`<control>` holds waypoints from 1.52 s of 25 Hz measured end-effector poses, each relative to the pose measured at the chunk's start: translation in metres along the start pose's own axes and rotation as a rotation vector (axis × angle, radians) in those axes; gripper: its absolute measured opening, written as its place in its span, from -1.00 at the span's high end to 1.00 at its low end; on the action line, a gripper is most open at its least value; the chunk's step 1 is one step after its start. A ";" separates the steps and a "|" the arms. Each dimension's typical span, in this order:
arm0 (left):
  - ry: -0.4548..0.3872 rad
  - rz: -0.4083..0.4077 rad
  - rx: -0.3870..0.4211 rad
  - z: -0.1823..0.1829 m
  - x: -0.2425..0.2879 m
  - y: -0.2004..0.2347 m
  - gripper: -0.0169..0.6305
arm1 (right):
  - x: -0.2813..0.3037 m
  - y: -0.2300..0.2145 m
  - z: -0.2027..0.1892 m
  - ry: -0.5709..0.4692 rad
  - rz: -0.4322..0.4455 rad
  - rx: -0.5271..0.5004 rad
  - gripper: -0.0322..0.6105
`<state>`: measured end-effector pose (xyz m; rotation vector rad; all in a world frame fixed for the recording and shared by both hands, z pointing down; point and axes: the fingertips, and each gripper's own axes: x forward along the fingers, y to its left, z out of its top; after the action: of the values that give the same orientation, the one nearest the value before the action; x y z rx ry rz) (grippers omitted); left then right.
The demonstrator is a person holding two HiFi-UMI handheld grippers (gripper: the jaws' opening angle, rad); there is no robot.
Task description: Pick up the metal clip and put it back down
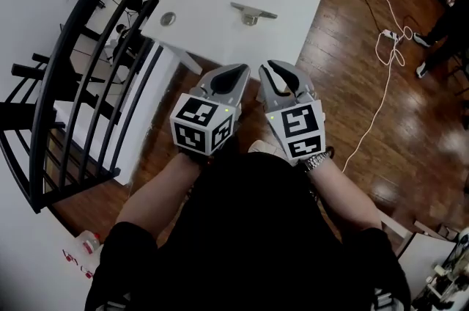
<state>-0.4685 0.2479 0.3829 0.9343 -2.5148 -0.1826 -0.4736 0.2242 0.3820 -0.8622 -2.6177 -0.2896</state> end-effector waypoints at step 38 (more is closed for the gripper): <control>0.233 0.006 -0.170 -0.035 0.099 0.186 0.91 | 0.254 -0.083 -0.103 0.458 -0.064 -0.516 0.58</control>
<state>-0.6281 0.3263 0.5003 0.8283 -2.2500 -0.2656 -0.6847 0.2624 0.5721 -0.7487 -2.1636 -1.0760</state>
